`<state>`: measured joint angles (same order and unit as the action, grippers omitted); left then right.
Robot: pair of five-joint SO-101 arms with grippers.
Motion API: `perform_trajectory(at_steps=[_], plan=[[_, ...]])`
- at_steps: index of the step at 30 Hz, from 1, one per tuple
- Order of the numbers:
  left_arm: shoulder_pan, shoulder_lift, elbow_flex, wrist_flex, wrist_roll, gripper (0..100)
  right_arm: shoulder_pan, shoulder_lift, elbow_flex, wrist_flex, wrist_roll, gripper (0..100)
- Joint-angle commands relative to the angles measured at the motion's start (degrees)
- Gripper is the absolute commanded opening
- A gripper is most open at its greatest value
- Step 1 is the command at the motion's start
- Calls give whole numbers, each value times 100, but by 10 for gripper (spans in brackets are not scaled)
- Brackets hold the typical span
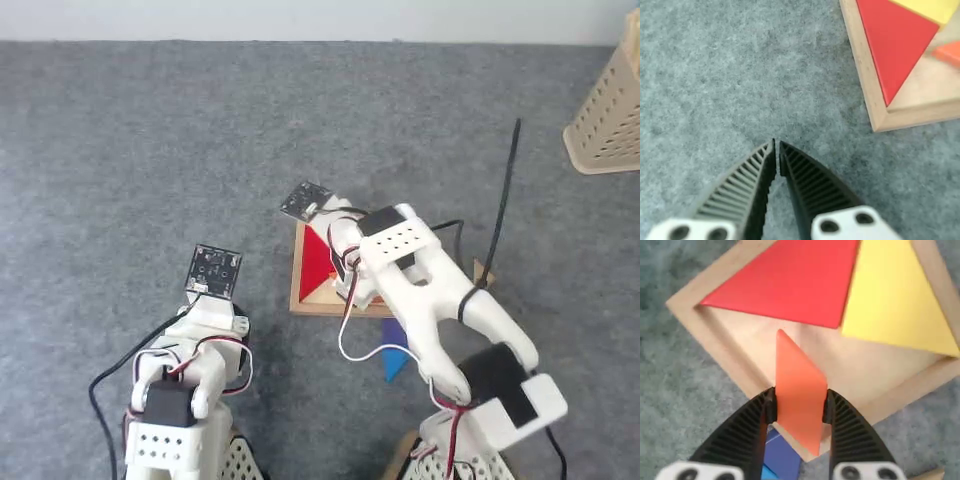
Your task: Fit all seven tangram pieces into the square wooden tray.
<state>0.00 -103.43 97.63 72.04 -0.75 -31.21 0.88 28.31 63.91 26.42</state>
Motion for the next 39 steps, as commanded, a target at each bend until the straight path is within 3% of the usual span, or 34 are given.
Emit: perform_trajectory(at_steps=[1, 12, 17, 23, 26, 29, 39], plan=[[-26, -123, -110, 35, 44, 12, -40, -13, -308, -171, 123, 58], [-26, -123, -110, 35, 44, 12, -505, 31, -422, -136, 1433, 58], [-26, -123, -110, 35, 44, 12, -593, 40, -413, -119, 1503, 76], [-26, -123, -110, 35, 44, 12, -567, 40, -413, -119, 1495, 214], [-26, -123, -110, 35, 44, 12, -558, -13, -413, -110, 1495, 221], [-26, -123, -110, 35, 44, 12, -558, -4, -422, -163, 1275, 183], [-26, -123, -110, 35, 44, 12, -4, 31, -686, -611, -563, 151]])
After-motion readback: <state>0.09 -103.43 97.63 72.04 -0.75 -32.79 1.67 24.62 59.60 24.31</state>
